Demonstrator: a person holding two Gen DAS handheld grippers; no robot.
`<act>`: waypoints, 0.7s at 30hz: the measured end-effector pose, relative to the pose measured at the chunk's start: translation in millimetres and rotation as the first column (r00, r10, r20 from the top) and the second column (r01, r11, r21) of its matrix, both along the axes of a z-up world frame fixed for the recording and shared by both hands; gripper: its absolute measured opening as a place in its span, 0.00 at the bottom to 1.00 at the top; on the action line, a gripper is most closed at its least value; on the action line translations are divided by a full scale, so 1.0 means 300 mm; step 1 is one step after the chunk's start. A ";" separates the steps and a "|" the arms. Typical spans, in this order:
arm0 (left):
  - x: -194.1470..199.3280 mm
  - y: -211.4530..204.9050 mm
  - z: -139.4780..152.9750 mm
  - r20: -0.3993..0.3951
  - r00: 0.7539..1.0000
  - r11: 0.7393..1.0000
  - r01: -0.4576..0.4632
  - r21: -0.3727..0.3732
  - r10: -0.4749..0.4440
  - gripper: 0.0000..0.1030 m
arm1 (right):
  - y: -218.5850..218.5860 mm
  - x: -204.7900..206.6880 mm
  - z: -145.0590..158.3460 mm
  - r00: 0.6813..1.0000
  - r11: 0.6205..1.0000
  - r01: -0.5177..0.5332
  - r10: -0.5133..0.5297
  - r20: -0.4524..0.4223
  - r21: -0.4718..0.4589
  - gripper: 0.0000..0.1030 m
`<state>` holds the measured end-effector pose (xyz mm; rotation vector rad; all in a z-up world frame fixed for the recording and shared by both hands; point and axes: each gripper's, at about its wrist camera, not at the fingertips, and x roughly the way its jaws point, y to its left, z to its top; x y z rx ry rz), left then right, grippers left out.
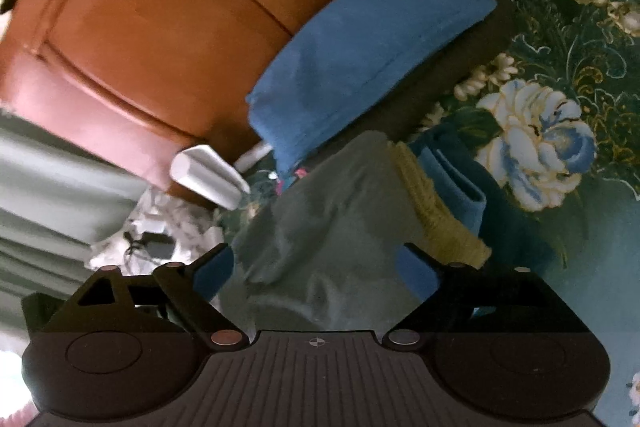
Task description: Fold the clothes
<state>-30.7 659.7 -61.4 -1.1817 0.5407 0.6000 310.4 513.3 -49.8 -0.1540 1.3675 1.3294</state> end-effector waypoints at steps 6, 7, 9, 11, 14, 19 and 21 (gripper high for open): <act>0.000 -0.123 0.063 0.023 0.999 0.999 0.024 0.030 -0.024 0.76 | -0.183 -0.094 0.094 1.000 0.997 0.027 -0.028 0.014 0.074 0.97; -0.001 -0.145 0.072 0.022 0.999 0.999 0.023 0.037 -0.024 0.78 | -0.215 -0.109 0.105 0.999 0.996 0.028 -0.029 0.012 0.086 0.97; -0.006 -0.191 0.090 0.021 1.000 0.999 0.018 0.051 -0.019 0.84 | -0.279 -0.134 0.119 1.000 0.995 0.025 -0.026 0.010 0.097 0.99; -0.011 -0.241 0.108 0.020 1.000 0.998 0.011 0.064 -0.013 0.88 | -0.349 -0.157 0.130 0.999 0.995 0.031 -0.034 0.031 0.096 0.99; -0.013 -0.331 0.141 0.010 1.000 0.995 0.022 0.093 -0.023 0.91 | -0.462 -0.189 0.149 0.998 0.992 0.052 -0.056 0.029 0.115 0.99; -0.011 -0.504 0.188 -0.002 0.998 0.989 0.056 0.135 -0.056 0.97 | -0.677 -0.247 0.169 0.997 0.985 0.080 -0.082 0.006 0.153 0.99; -0.008 -0.583 0.200 -0.011 0.997 0.985 0.077 0.151 -0.076 0.97 | -0.765 -0.268 0.175 0.996 0.982 0.086 -0.088 0.004 0.166 1.00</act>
